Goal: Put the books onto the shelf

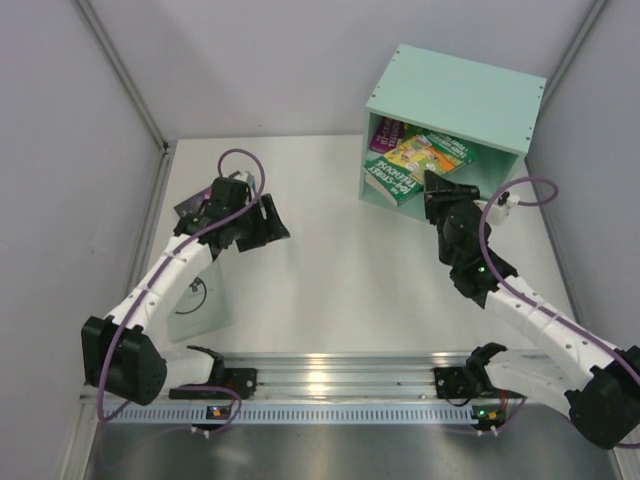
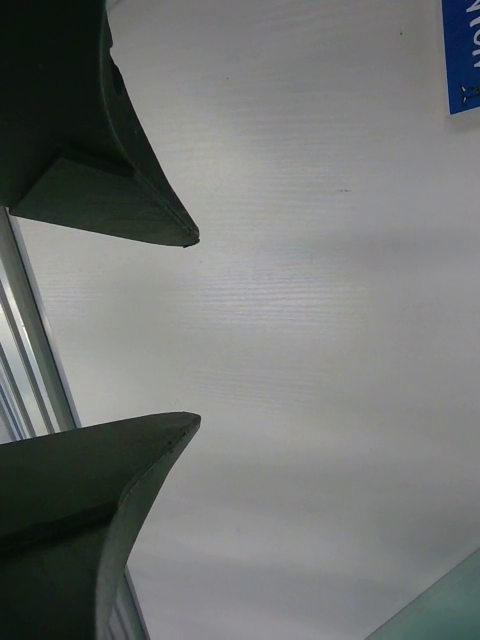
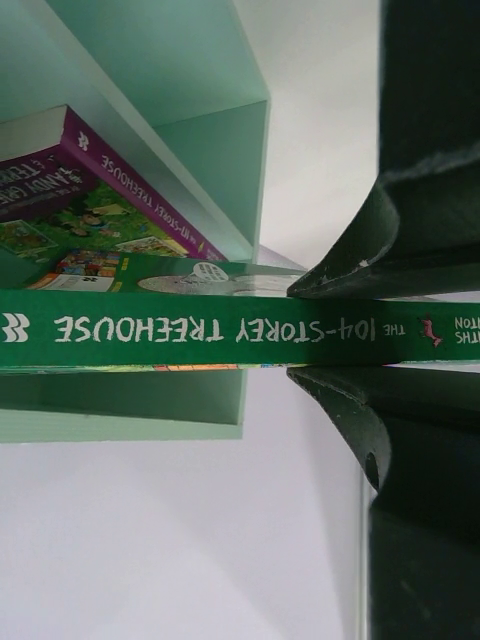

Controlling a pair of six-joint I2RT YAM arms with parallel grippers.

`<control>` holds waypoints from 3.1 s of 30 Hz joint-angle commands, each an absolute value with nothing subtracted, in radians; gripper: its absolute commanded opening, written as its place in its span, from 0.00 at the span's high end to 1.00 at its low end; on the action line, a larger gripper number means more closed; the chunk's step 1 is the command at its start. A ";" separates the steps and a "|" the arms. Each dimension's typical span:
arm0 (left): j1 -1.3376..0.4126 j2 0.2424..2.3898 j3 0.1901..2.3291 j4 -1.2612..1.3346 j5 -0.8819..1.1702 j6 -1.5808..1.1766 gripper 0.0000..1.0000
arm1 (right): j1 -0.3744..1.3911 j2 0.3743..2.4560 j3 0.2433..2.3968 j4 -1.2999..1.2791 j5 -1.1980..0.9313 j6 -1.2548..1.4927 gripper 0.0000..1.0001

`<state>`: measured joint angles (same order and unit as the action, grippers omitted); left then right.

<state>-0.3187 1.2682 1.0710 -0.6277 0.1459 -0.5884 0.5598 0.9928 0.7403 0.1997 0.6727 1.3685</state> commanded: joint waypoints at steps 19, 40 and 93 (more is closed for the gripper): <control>-0.316 1.201 1.066 -0.577 0.230 -0.537 0.27 | 0.548 1.175 0.793 0.644 0.963 1.420 1.00; -0.313 1.215 1.114 -0.578 0.278 -0.506 0.27 | 0.546 1.385 0.943 0.771 1.132 1.365 1.00; -0.314 1.154 1.086 -0.572 0.258 -0.523 0.27 | 0.580 1.519 1.017 0.588 1.218 1.503 1.00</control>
<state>-0.3183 1.1706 1.0695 -0.6205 0.2466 -0.5247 0.5686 1.5589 0.9749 0.5079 1.1141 1.4647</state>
